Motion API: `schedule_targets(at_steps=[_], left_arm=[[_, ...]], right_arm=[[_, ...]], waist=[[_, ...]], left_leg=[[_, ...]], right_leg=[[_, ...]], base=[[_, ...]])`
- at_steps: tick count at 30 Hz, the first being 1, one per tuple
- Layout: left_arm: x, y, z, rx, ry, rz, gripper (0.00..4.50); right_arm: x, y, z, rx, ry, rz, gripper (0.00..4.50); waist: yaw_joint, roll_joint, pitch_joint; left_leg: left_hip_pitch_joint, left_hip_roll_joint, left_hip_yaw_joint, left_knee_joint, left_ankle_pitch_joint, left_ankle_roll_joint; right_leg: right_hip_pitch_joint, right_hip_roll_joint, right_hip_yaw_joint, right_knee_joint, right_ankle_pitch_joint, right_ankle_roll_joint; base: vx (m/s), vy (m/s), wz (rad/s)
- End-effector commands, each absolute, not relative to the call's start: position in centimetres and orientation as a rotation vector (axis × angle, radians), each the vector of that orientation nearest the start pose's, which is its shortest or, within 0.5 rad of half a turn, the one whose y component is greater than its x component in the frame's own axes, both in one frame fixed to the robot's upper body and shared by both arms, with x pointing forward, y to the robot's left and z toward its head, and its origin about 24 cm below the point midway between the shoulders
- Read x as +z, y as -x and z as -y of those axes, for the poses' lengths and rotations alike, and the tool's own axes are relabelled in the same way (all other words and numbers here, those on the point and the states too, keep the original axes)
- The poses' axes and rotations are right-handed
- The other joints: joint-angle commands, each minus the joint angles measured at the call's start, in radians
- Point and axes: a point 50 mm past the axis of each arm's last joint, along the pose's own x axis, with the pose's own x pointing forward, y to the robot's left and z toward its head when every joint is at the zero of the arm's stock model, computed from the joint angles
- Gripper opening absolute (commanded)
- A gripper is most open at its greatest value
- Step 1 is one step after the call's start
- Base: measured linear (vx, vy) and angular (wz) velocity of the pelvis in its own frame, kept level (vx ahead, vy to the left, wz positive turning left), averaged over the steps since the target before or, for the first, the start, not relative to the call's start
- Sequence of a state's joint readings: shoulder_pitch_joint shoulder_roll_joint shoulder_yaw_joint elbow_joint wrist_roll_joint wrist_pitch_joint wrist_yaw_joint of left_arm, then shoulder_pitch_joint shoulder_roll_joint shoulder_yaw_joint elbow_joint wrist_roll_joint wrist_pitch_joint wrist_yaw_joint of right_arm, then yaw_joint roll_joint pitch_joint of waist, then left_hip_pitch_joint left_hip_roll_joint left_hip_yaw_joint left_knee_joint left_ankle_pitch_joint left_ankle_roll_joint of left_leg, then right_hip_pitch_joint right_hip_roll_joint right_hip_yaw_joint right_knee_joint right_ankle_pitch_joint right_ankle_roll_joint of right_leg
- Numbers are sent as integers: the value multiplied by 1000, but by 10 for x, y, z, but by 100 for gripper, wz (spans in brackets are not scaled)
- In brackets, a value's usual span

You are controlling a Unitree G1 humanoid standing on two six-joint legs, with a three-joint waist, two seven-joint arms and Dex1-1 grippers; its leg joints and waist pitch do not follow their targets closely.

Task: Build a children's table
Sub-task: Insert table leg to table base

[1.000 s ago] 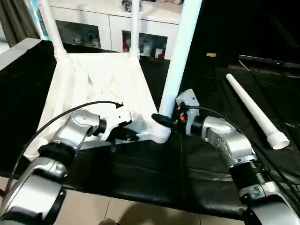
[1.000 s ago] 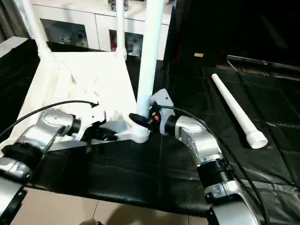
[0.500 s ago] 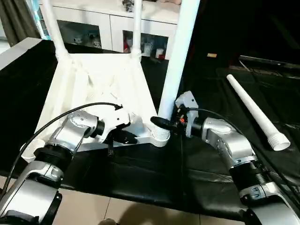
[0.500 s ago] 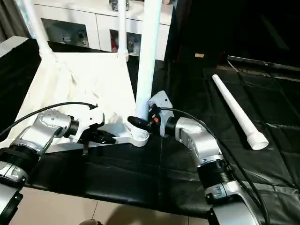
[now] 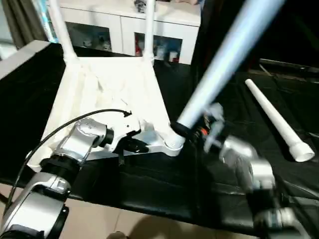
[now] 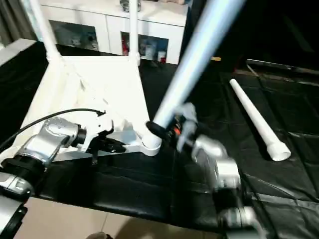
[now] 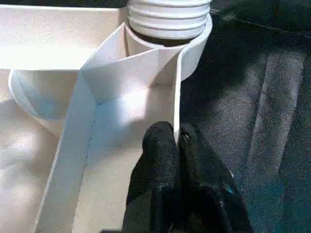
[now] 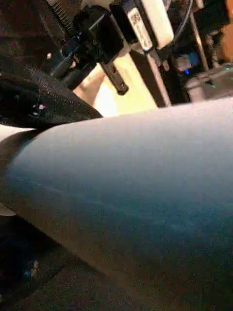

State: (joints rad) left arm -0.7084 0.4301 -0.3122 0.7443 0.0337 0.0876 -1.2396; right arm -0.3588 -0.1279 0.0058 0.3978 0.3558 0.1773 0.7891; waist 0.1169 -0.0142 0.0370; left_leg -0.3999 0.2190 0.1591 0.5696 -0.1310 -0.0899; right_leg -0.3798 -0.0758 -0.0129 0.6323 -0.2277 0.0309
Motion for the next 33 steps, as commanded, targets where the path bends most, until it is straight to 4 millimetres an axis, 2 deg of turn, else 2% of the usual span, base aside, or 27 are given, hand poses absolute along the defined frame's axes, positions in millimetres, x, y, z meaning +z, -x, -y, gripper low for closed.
schedule_targets(at_steps=[1,3,6,9,10,11,13,14,15,16,17,18,19,21,23,26,29,30,33], left_arm=[[80,-346,-155,-1217,-477,-461,0],[79,-346,-156,-1216,-480,-464,0],[79,-346,-157,-1211,-490,-471,0],[77,-345,-158,-1213,-498,-479,0],[76,-345,-158,-1214,-502,-482,0],[75,-344,-158,-1214,-510,-486,0],[74,-344,-159,-1214,-515,-488,0],[73,-343,-159,-1211,-517,-488,0],[73,-343,-159,-1211,-517,-488,0],[72,-343,-159,-1210,-518,-488,0],[72,-341,-159,-1212,-519,-487,0],[71,-340,-160,-1216,-522,-488,0],[70,-339,-160,-1218,-524,-488,0],[70,-336,-160,-1244,-536,-479,0],[70,-335,-160,-1254,-539,-476,0],[71,-332,-160,-1296,-569,-472,0],[74,-331,-157,-1343,-599,-467,0],[77,-330,-155,-1395,-628,-465,0],[79,-324,-153,-1471,-654,-468,0]], right_arm=[[6,-280,112,884,-268,-316,189],[4,-277,113,890,-227,-316,189],[1,-271,114,912,-132,-321,189],[0,-270,114,969,-26,-336,189],[0,-269,113,985,-4,-341,189],[1,-270,113,1012,23,-350,189],[3,-272,111,1039,45,-356,189],[3,-273,108,1077,67,-366,189],[3,-273,108,1077,67,-366,189],[3,-273,107,1097,79,-371,189],[3,-274,102,1145,91,-385,189],[3,-275,99,1160,97,-389,189],[3,-275,97,1171,101,-392,189],[2,-276,93,1201,113,-392,189],[1,-276,92,1211,117,-391,189],[4,-276,87,1256,115,-384,189],[6,-275,85,1304,115,-383,189],[7,-272,82,1363,106,-382,189],[7,-264,81,1451,69,-393,189]], waist=[[1,27,-60],[1,28,-60],[2,31,-61],[2,30,-59],[2,24,-59],[3,24,-59],[2,12,-59],[2,18,-59],[1,10,-59],[1,13,-59],[-2,2,-58],[-3,0,-58],[-5,3,-56],[-9,-3,-56],[-11,-1,-57],[-14,-8,-57],[-16,-9,-58],[-16,-12,-51],[-15,-9,-46]], left_leg=[[38,2,8,-69,-337,-45],[39,3,7,-70,-347,-47],[38,2,7,-70,-321,-45],[37,1,8,-70,-329,-44],[37,1,9,-70,-330,-41],[37,1,8,-70,-330,-39],[36,2,10,-70,-322,-30],[36,3,9,-70,-319,-27],[34,3,10,-69,-310,-23],[35,3,10,-70,-310,-22],[35,3,12,-71,-317,-20],[32,2,11,-71,-313,-18],[32,3,11,-72,-316,-19],[34,6,10,-76,-343,-26],[37,6,9,-77,-362,-33],[39,6,10,-80,-388,-37],[41,6,11,-81,-374,-32],[41,6,11,-82,-377,-29],[42,8,11,-84,-367,-22]], right_leg=[[26,-41,12,-72,-21,-238],[25,-41,12,-74,-34,-236],[26,-38,12,-71,10,-229],[26,-38,12,-75,-13,-222],[26,-38,13,-76,-18,-221],[27,-40,14,-76,-32,-218],[27,-40,14,-77,-41,-215],[25,-41,14,-77,-46,-214],[26,-41,14,-75,-45,-214],[25,-41,15,-77,-46,-213],[24,-40,14,-79,-54,-212],[26,-42,13,-76,-70,-212],[23,-42,14,-78,-82,-208],[20,-42,14,-83,-114,-200],[17,-42,15,-84,-125,-194],[18,-41,17,-87,-148,-187],[19,-40,17,-87,-128,-189],[17,-39,18,-90,-132,-190],[15,-37,18,-87,-95,-196]], base=[[0,0,0],[0,0,0],[0,0,0],[0,0,0],[0,0,0],[0,0,0],[0,0,0],[0,0,0],[0,0,0],[0,0,0],[0,0,0],[0,0,0],[0,0,0],[0,0,0],[0,0,0],[0,0,0],[0,0,0],[0,0,0],[0,0,0]])
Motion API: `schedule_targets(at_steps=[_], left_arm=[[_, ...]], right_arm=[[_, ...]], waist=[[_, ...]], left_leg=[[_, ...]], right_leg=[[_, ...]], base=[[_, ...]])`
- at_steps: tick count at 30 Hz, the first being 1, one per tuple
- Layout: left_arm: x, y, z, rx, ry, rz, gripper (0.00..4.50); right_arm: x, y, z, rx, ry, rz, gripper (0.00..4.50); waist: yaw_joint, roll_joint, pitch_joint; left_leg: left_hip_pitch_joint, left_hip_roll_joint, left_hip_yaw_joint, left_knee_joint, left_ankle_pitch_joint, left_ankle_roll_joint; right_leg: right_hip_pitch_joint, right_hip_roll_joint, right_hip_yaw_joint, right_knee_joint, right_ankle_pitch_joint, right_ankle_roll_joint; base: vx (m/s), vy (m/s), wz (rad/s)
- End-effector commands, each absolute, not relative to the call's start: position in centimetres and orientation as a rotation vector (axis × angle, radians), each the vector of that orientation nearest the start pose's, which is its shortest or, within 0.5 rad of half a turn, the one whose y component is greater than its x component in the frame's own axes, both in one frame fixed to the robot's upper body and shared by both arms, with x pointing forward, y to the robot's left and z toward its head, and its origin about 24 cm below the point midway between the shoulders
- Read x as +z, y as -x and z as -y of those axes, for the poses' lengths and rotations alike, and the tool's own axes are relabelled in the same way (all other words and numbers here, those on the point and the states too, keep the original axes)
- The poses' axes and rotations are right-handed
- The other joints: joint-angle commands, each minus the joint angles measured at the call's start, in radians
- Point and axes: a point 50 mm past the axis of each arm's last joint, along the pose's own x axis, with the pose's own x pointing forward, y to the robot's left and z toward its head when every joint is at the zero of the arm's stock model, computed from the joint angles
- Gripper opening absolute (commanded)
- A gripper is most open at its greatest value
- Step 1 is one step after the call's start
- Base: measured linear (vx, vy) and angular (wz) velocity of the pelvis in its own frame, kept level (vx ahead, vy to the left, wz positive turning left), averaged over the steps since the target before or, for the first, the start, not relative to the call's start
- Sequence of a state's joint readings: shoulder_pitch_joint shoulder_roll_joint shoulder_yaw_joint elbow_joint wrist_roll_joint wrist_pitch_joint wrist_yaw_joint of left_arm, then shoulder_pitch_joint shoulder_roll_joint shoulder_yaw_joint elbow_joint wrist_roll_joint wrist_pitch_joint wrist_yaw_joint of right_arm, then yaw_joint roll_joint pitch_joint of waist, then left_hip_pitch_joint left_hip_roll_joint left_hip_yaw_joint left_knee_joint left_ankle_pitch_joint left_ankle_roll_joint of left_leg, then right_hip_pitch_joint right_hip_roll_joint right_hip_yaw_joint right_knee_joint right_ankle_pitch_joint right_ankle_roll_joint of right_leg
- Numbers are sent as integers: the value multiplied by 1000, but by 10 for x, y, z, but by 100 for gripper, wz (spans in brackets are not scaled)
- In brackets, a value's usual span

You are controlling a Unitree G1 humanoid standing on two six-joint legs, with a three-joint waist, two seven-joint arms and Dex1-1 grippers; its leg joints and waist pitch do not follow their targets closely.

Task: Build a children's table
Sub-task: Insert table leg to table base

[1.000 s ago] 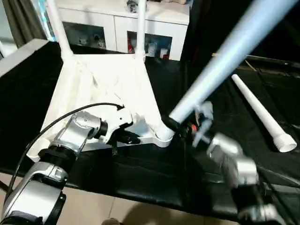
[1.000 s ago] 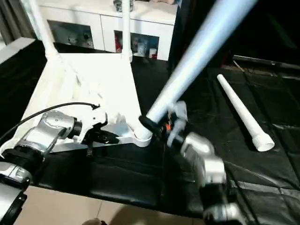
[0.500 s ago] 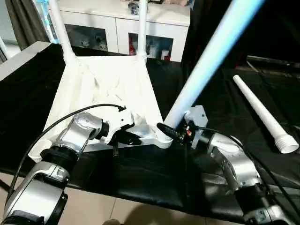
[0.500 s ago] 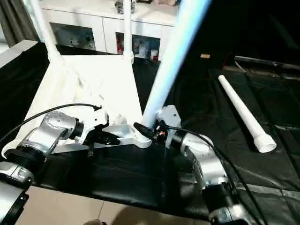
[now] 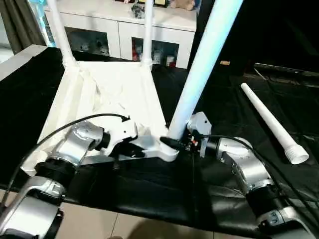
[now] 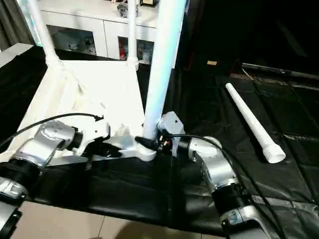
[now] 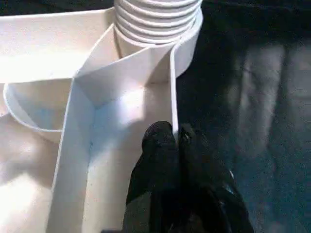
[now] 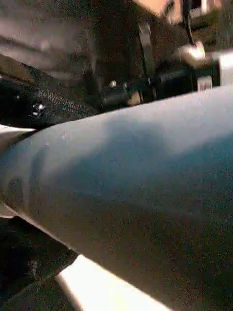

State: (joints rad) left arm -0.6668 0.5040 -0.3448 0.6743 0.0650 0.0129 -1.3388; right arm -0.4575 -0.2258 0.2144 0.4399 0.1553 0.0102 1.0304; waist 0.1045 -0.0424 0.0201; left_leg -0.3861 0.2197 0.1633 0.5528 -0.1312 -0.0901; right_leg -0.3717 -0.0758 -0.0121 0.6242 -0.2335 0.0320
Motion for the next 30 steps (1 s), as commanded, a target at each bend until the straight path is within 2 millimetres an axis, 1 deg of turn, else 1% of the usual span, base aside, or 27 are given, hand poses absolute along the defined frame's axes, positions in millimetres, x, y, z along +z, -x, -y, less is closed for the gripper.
schedule_targets(at_steps=[1,3,4,6,7,8,9,11,13,15,16,17,18,20,21,22,23,24,25,26,27,28,29,30], left_arm=[[79,-323,-153,-1478,-658,-472,0],[79,-322,-153,-1492,-672,-480,0],[79,-322,-154,-1504,-691,-490,0],[79,-322,-154,-1507,-699,-493,0],[79,-323,-154,-1508,-702,-499,0],[78,-323,-154,-1508,-703,-502,0],[77,-324,-154,-1508,-709,-512,0],[74,-325,-154,-1496,-717,-523,0],[74,-325,-153,-1490,-711,-521,0],[75,-326,-152,-1479,-696,-520,0],[76,-329,-152,-1454,-683,-515,0],[76,-329,-152,-1451,-682,-515,0],[77,-331,-153,-1425,-674,-512,0],[77,-332,-153,-1416,-671,-510,0],[78,-333,-154,-1405,-665,-505,0],[83,-338,-156,-1329,-599,-472,0],[86,-341,-157,-1277,-557,-453,0],[89,-343,-158,-1227,-524,-438,0],[90,-344,-159,-1194,-506,-429,0],[92,-346,-161,-1143,-480,-420,0],[92,-347,-161,-1132,-476,-417,0],[94,-348,-163,-1058,-438,-411,0],[95,-347,-163,-1016,-406,-409,0],[95,-347,-163,-1012,-403,-409,0]], right_arm=[[7,-263,81,1461,68,-396,189],[6,-261,81,1487,72,-402,189],[3,-256,82,1536,86,-417,189],[2,-254,82,1558,91,-425,189],[1,-251,81,1578,97,-433,189],[1,-251,81,1586,98,-436,189],[0,-250,79,1603,101,-443,189],[2,-252,78,1603,96,-445,189],[2,-253,77,1597,92,-442,189],[3,-254,77,1587,83,-440,189],[3,-256,77,1566,76,-436,189],[2,-256,77,1564,76,-435,189],[2,-257,77,1541,71,-433,189],[2,-258,77,1529,72,-434,189],[1,-259,77,1509,78,-436,189],[-1,-267,79,1402,71,-428,189],[-2,-274,80,1324,69,-423,189],[-3,-279,81,1257,65,-416,189],[-3,-283,82,1213,63,-412,189],[-3,-290,84,1141,60,-406,189],[-3,-291,84,1124,55,-405,189],[-2,-299,85,1023,28,-401,189],[-2,-305,85,957,18,-398,189],[-2,-305,85,949,16,-399,189]], waist=[[-3,19,-30],[0,17,-27],[1,18,-23],[3,18,-21],[2,17,-22],[2,17,-21],[2,20,-20],[2,20,-19],[1,18,-18],[2,18,-14],[1,18,-14],[0,18,-10],[2,17,-10],[3,16,-13],[4,16,-13],[4,17,-16],[0,17,-17],[-1,17,-17],[0,20,-17],[-1,18,-16],[-3,18,-16],[-4,15,-20],[-10,16,-20],[-14,19,-27]], left_leg=[[29,7,8,-67,-367,-19],[30,8,9,-68,-358,-13],[29,7,9,-70,-362,-13],[34,9,9,-74,-389,-18],[34,9,9,-74,-390,-19],[33,9,9,-75,-389,-21],[34,9,8,-76,-387,-21],[34,9,8,-78,-389,-26],[33,9,8,-79,-400,-29],[36,10,8,-82,-436,-33],[38,10,8,-83,-462,-38],[40,9,8,-84,-482,-41],[43,9,5,-86,-509,-46],[45,10,3,-88,-508,-46],[45,11,3,-89,-504,-45],[44,12,3,-89,-495,-46],[45,11,3,-90,-502,-59],[45,11,3,-90,-503,-63],[47,12,3,-91,-511,-69],[48,11,0,-91,-528,-72],[47,10,-2,-91,-543,-77],[43,9,-3,-92,-536,-77],[36,10,-6,-97,-511,-82],[29,9,-6,-97,-463,-84]], right_leg=[[8,-36,17,-79,-83,-200],[9,-35,15,-77,-60,-205],[7,-34,15,-78,-68,-205],[6,-36,15,-82,-106,-201],[8,-37,15,-83,-110,-201],[8,-37,15,-85,-115,-197],[7,-37,16,-86,-114,-196],[7,-37,15,-86,-111,-196],[7,-37,16,-88,-127,-193],[2,-40,18,-94,-192,-185],[1,-42,19,-98,-234,-181],[-2,-42,20,-101,-267,-177],[-3,-45,22,-106,-317,-166],[-3,-47,24,-108,-330,-158],[-4,-47,24,-108,-324,-158],[-3,-46,24,-106,-305,-163],[-6,-48,23,-104,-320,-172],[-8,-49,23,-105,-330,-172],[-10,-50,23,-106,-341,-172],[-10,-50,22,-110,-369,-166],[-11,-51,21,-112,-402,-157],[-5,-52,20,-111,-404,-151],[-2,-52,18,-106,-382,-154],[6,-49,15,-98,-313,-162]], base=[[0,0,0],[0,0,0],[0,0,0],[0,0,0],[0,0,0],[0,0,0],[0,0,0],[0,0,0],[0,0,0],[0,0,0],[0,0,0],[0,0,0],[0,0,0],[0,0,0],[0,0,0],[0,0,0],[0,0,0],[0,0,0],[0,0,0],[0,0,0],[0,0,0],[0,0,0],[0,0,0],[0,0,0]])
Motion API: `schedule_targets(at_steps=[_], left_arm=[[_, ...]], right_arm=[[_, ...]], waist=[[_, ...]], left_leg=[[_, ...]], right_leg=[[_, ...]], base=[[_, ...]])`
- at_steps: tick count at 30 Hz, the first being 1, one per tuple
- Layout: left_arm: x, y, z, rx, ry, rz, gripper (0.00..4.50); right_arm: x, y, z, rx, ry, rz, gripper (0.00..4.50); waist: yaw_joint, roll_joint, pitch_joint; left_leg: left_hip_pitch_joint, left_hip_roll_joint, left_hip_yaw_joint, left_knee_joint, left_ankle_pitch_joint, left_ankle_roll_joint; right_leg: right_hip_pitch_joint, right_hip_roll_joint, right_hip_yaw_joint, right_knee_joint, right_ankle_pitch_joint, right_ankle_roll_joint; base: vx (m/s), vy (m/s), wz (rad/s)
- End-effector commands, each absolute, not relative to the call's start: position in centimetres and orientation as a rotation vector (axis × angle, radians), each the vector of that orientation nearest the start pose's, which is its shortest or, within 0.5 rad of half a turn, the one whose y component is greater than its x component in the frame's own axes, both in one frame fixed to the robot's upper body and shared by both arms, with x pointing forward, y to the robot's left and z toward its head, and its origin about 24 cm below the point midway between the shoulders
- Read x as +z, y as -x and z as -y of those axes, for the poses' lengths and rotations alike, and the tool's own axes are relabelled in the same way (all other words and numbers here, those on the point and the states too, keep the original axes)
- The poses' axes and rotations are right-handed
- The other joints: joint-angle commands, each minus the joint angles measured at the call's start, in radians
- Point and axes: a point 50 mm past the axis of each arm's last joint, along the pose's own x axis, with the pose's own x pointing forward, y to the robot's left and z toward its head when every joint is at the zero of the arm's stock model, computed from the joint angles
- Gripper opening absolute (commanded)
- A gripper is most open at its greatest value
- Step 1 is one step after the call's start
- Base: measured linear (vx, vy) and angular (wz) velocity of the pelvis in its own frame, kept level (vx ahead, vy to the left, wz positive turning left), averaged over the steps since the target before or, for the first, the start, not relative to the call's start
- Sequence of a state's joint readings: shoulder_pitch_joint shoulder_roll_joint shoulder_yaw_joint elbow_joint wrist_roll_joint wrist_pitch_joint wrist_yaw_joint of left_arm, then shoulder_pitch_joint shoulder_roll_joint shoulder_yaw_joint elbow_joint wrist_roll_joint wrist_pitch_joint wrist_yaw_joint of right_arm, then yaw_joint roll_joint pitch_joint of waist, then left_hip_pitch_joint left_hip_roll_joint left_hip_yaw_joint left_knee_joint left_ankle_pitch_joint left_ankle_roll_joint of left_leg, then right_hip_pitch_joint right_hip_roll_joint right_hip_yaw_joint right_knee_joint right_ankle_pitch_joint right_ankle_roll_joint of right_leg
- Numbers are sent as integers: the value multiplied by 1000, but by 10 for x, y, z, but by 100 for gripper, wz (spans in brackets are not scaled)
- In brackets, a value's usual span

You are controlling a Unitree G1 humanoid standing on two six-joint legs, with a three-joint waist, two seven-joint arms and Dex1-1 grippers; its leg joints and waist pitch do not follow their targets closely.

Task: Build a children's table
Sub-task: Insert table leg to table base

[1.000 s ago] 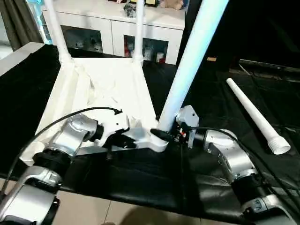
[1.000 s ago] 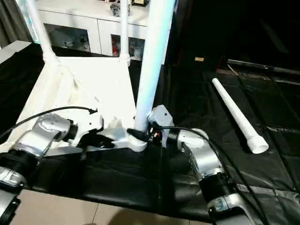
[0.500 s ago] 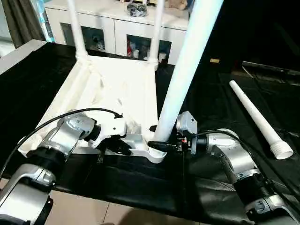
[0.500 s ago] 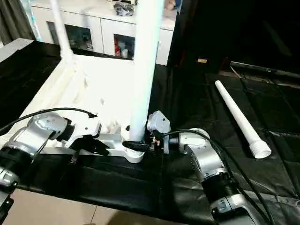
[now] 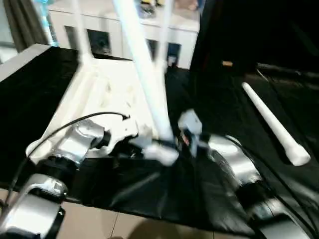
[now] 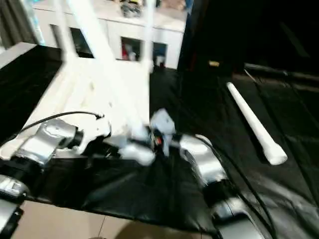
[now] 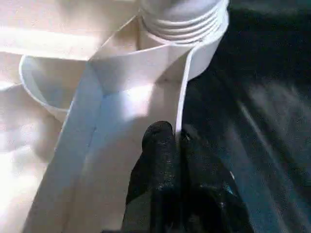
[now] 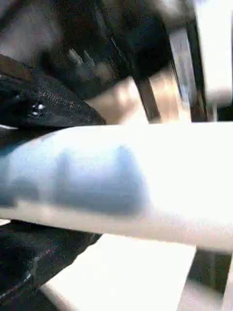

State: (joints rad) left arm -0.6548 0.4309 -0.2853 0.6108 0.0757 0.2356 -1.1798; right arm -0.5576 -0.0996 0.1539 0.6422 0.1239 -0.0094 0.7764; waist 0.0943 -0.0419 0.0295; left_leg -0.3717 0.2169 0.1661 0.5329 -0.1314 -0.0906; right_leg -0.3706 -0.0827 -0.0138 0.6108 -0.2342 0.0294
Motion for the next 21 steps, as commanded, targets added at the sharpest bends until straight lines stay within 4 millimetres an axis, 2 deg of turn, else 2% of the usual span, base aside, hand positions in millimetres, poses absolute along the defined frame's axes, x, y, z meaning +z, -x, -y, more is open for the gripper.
schedule_targets(at_steps=[1,2,4,5,6,7,8,9,10,11,13,15,16,17,18,20,21], left_arm=[[96,-346,-162,-975,-375,-406,0],[97,-345,-161,-939,-350,-406,0],[97,-341,-154,-892,-304,-397,0],[98,-337,-147,-881,-279,-390,0],[98,-333,-141,-874,-268,-389,0],[98,-332,-140,-873,-269,-390,0],[97,-331,-138,-859,-277,-396,0],[97,-331,-138,-855,-279,-397,0],[96,-331,-138,-853,-296,-392,0],[95,-332,-140,-850,-326,-386,0],[94,-332,-144,-851,-352,-386,0],[94,-333,-150,-872,-408,-379,0],[94,-333,-150,-874,-411,-379,0],[93,-332,-152,-888,-438,-387,0],[91,-328,-156,-919,-479,-390,0],[90,-327,-158,-934,-489,-393,0],[89,-326,-159,-970,-506,-387,0]], right_arm=[[-2,-310,85,886,6,-401,189],[-2,-313,84,841,-4,-407,189],[-3,-319,80,755,-29,-417,189],[-2,-323,78,706,-53,-418,189],[0,-326,75,670,-58,-414,189],[0,-327,75,668,-55,-413,189],[1,-329,75,656,-44,-406,189],[1,-329,75,654,-43,-404,189],[2,-330,77,650,-53,-398,189],[3,-331,81,642,-65,-383,189],[5,-333,87,627,-77,-364,189],[11,-336,100,596,-124,-315,189],[11,-336,100,596,-126,-313,189],[14,-337,104,587,-143,-291,189],[25,-341,111,587,-199,-215,189],[32,-342,114,593,-224,-174,189],[41,-344,118,606,-254,-120,189]], waist=[[-5,17,-41],[-11,17,-42],[-17,13,-46],[-24,9,-48],[-28,9,-51],[-29,11,-56],[-29,9,-58],[-29,9,-58],[-28,5,-57],[-26,6,-56],[-26,8,-54],[-26,12,-52],[-27,11,-52],[-26,21,-50],[-27,28,-50],[-28,23,-53],[-28,27,-54]], left_leg=[[14,11,-6,-75,-437,-81],[12,10,-1,-73,-405,-77],[7,6,2,-66,-364,-62],[1,9,2,-64,-308,-58],[5,7,8,-55,-271,-42],[4,7,9,-51,-238,-36],[1,1,14,-40,-156,-10],[0,0,15,-38,-139,-2],[0,-1,17,-37,-130,6],[0,-1,19,-36,-130,17],[3,1,19,-37,-150,15],[7,5,18,-40,-200,2],[7,5,18,-41,-211,0],[9,6,16,-43,-231,-7],[12,8,15,-44,-253,-18],[11,8,16,-42,-248,-19],[11,7,16,-40,-233,-14]], right_leg=[[7,-39,15,-83,-268,-163],[6,-35,14,-76,-197,-175],[13,-34,13,-75,-157,-175],[18,-35,13,-66,-75,-191],[15,-30,12,-65,-8,-203],[20,-29,11,-59,40,-210],[24,-22,11,-52,165,-215],[25,-21,12,-51,196,-216],[25,-20,11,-51,214,-216],[25,-21,12,-51,218,-217],[25,-20,12,-54,185,-215],[22,-21,12,-59,111,-207],[22,-21,13,-60,96,-206],[19,-21,13,-61,66,-204],[16,-21,13,-62,46,-204],[19,-19,14,-60,70,-210],[21,-18,13,-59,102,-213]], base=[[0,0,0],[0,0,0],[0,0,0],[0,0,0],[0,0,0],[0,0,0],[0,0,0],[0,0,0],[0,0,0],[0,0,0],[0,0,0],[0,0,0],[0,0,0],[0,0,0],[0,0,0],[0,0,0],[0,0,0]])
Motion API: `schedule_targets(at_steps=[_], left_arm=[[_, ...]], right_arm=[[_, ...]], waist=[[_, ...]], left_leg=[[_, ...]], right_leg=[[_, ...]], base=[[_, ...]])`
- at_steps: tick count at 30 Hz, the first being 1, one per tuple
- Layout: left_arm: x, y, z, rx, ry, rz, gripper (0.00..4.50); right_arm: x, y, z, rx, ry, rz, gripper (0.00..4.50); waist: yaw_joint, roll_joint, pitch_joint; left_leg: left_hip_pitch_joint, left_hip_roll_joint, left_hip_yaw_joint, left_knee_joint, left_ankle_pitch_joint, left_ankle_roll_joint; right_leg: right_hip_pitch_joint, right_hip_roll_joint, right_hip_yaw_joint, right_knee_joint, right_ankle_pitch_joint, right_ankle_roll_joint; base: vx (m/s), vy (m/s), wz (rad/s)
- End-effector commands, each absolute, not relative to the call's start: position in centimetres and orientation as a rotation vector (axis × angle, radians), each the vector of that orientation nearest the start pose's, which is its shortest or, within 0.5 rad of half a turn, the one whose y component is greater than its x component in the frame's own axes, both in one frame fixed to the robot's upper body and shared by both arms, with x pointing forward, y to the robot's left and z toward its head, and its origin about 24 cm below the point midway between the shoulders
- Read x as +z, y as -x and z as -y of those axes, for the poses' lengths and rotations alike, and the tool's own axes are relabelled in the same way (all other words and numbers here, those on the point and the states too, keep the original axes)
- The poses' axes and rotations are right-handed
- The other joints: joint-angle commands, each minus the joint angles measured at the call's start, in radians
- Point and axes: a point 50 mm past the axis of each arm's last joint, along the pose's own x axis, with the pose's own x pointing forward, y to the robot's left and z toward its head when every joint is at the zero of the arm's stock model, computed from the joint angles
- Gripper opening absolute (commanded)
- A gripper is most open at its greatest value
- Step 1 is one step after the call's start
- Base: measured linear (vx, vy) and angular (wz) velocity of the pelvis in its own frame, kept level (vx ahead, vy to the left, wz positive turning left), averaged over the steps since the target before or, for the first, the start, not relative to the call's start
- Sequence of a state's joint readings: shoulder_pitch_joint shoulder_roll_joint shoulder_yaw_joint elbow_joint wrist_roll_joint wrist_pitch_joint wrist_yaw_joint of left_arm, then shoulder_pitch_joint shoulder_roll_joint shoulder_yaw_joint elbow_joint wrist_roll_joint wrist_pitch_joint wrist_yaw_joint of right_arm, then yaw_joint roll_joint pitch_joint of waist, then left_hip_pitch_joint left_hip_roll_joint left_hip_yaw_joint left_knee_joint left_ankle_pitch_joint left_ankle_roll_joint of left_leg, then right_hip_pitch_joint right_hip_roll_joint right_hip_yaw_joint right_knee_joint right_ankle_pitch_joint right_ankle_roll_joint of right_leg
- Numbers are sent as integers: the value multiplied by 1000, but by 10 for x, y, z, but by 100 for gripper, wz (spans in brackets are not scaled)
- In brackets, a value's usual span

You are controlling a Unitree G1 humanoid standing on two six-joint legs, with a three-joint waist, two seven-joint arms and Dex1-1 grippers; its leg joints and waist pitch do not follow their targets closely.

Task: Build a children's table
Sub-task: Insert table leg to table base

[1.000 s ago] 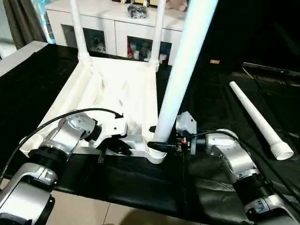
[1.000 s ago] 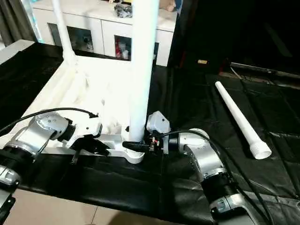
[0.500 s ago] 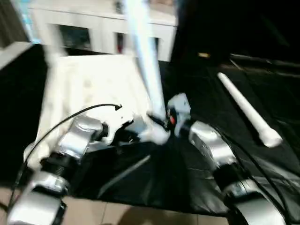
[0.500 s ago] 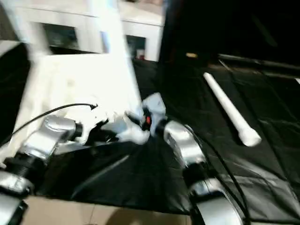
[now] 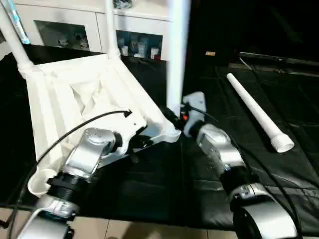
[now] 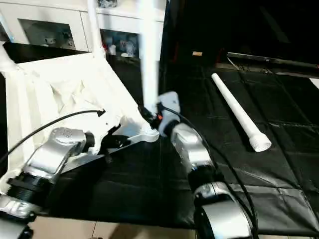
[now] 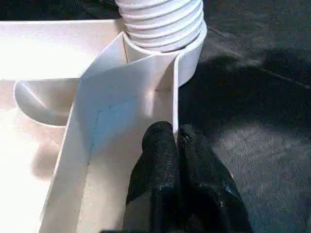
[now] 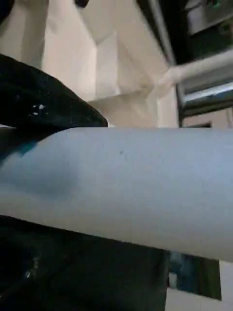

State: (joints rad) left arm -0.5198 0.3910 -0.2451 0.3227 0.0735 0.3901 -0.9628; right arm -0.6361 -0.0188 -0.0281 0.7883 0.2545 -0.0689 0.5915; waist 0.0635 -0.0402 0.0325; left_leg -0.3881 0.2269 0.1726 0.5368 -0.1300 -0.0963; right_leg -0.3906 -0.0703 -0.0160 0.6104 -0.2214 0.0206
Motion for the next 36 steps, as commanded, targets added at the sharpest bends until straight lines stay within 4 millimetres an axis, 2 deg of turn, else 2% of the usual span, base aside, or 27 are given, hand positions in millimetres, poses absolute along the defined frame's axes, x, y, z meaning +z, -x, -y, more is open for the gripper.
schedule_targets(at_steps=[1,2,3,5,6,7,10,12,15,17,20,21,22,23,24,26,27,28,29,30,32,34,36], left_arm=[[89,-326,-159,-980,-509,-385,0],[88,-326,-161,-1009,-524,-379,0],[88,-327,-162,-1014,-529,-379,0],[87,-329,-163,-1026,-520,-386,0],[87,-330,-164,-1035,-531,-383,0],[87,-331,-164,-1036,-535,-383,0],[87,-334,-166,-1044,-560,-369,0],[87,-334,-166,-1054,-561,-361,0],[86,-333,-165,-1097,-563,-357,0],[84,-333,-164,-1106,-567,-357,0],[81,-332,-164,-1112,-578,-361,0],[80,-332,-163,-1113,-580,-361,0],[79,-331,-162,-1129,-593,-363,0],[78,-331,-162,-1142,-599,-364,0],[78,-330,-161,-1151,-604,-364,0],[77,-328,-160,-1169,-609,-364,0],[77,-327,-160,-1179,-599,-364,0],[77,-327,-159,-1180,-595,-363,0],[77,-327,-159,-1180,-591,-364,0],[76,-327,-158,-1181,-591,-365,0],[74,-328,-157,-1180,-592,-366,0],[74,-328,-157,-1179,-594,-367,0],[72,-329,-160,-1158,-597,-374,0]], right_arm=[[43,-344,119,610,-261,-108,189],[52,-344,123,627,-281,-56,189],[56,-343,125,634,-286,-35,189],[62,-341,128,664,-301,0,189],[64,-340,129,682,-300,10,189],[66,-339,130,700,-299,20,189],[73,-338,132,730,-300,44,189],[77,-338,134,736,-300,53,189],[79,-340,134,758,-252,35,189],[77,-339,132,777,-212,15,189],[76,-338,129,800,-189,8,189],[76,-337,129,804,-187,9,189],[79,-337,126,818,-211,14,189],[80,-337,123,827,-230,22,189],[81,-337,121,831,-248,26,189],[81,-337,117,837,-265,28,189],[81,-336,113,849,-273,28,189],[81,-336,110,848,-280,29,189],[80,-336,108,845,-289,27,189],[77,-336,106,843,-294,17,189],[74,-336,103,842,-297,6,189],[72,-335,102,843,-299,1,189],[60,-333,101,810,-271,-32,189]], waist=[[5,26,-59],[6,31,-61],[8,26,-62],[14,27,-64],[20,32,-65],[23,30,-66],[26,29,-64],[27,30,-61],[24,26,-59],[24,22,-60],[26,25,-62],[27,21,-63],[28,22,-64],[29,9,-64],[31,18,-64],[29,18,-63],[31,29,-64],[30,32,-63],[30,27,-63],[29,18,-63],[30,23,-61],[32,21,-60],[32,22,-59]], left_leg=[[27,-4,10,-41,-222,-4],[27,-5,9,-38,-191,4],[26,-7,10,-35,-168,13],[26,-9,12,-30,-138,25],[25,-9,11,-28,-121,28],[24,-10,13,-26,-112,27],[22,-10,12,-26,-127,28],[23,-8,11,-28,-164,14],[22,-6,12,-30,-188,3],[21,-7,13,-28,-175,7],[21,-8,13,-24,-153,19],[19,-8,14,-22,-138,26],[20,-8,14,-22,-133,29],[18,-9,15,-21,-120,41],[19,-7,14,-21,-121,47],[21,-6,14,-21,-128,45],[22,-6,12,-21,-129,41],[23,-6,13,-21,-133,37],[23,-6,13,-22,-147,26],[22,-7,14,-22,-149,27],[22,-6,13,-23,-163,23],[22,-5,13,-24,-182,17],[22,-4,13,-25,-201,6]], right_leg=[[42,-30,16,-56,112,-207],[43,-28,15,-49,168,-215],[46,-26,14,-47,206,-219],[47,-26,14,-43,241,-223],[48,-27,14,-39,257,-225],[47,-26,14,-38,273,-227],[45,-26,12,-39,252,-230],[43,-30,12,-41,177,-225],[40,-33,13,-45,107,-224],[41,-33,13,-43,111,-228],[40,-34,14,-40,148,-232],[42,-33,14,-37,169,-234],[41,-33,14,-37,176,-235],[44,-33,14,-34,184,-237],[40,-36,14,-34,176,-237],[39,-34,13,-35,169,-236],[37,-35,13,-33,169,-237],[36,-34,13,-35,170,-237],[37,-34,12,-34,168,-240],[39,-34,12,-35,165,-241],[37,-37,12,-35,139,-240],[36,-39,13,-37,104,-238],[33,-40,14,-39,71,-232]], base=[[0,0,0],[0,0,0],[0,0,0],[0,0,0],[0,0,0],[0,0,0],[0,0,0],[0,0,0],[0,0,0],[0,0,0],[0,0,0],[0,0,0],[0,0,0],[0,0,0],[0,0,0],[0,0,0],[0,0,0],[0,0,0],[0,0,0],[0,0,0],[0,0,0],[0,0,0],[0,0,0]])
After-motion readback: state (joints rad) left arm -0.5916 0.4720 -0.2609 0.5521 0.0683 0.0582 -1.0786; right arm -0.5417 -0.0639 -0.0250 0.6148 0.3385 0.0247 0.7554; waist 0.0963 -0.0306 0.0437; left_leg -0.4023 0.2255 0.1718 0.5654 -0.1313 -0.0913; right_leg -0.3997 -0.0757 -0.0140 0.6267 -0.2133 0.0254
